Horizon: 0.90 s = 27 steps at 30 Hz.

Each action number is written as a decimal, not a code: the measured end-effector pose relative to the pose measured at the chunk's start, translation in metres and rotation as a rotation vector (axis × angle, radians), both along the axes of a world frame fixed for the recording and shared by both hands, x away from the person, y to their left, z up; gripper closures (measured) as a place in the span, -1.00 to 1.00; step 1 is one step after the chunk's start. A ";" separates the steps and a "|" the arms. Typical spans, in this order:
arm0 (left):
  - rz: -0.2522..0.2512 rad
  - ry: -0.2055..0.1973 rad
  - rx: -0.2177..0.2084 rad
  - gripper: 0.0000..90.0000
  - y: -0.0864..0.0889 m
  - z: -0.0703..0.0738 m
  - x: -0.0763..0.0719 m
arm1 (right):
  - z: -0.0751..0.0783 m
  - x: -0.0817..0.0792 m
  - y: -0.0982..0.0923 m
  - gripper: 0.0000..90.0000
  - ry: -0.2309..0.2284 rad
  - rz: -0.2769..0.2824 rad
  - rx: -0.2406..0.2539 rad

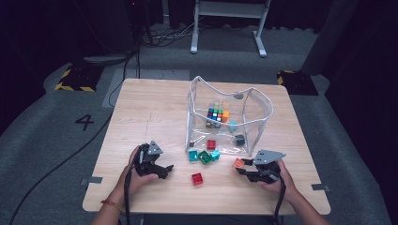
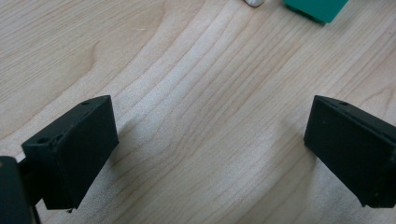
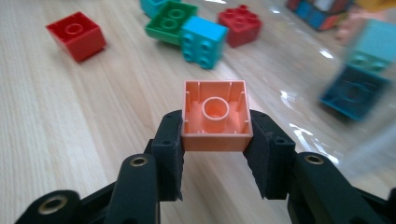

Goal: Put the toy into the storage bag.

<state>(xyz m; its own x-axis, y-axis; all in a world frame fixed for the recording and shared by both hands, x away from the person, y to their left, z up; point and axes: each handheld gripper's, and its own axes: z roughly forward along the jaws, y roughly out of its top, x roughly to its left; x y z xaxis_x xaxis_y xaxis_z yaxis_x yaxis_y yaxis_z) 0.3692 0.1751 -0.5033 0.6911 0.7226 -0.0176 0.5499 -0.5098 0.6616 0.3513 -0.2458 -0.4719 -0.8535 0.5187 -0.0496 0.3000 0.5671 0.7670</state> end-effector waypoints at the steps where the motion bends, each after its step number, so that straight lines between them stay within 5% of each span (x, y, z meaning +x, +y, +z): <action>1: 0.000 0.000 0.000 -0.94 0.000 0.000 0.000 | 0.003 0.001 -0.006 0.31 -0.014 -0.004 0.000; 11: -0.001 0.004 -0.004 -0.94 0.000 0.000 0.000 | 0.023 0.020 -0.054 0.31 -0.045 -0.130 0.029; 27: -0.003 0.008 -0.002 -0.94 0.000 0.000 0.000 | 0.052 0.057 -0.090 0.31 -0.085 -0.261 0.035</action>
<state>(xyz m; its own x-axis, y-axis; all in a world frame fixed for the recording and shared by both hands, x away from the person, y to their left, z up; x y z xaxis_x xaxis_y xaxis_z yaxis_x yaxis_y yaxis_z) 0.3692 0.1746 -0.5035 0.6929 0.7206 -0.0244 0.5537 -0.5101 0.6582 0.4086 -0.3354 -0.4196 -0.6842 0.7232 -0.0941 0.3661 0.4522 0.8133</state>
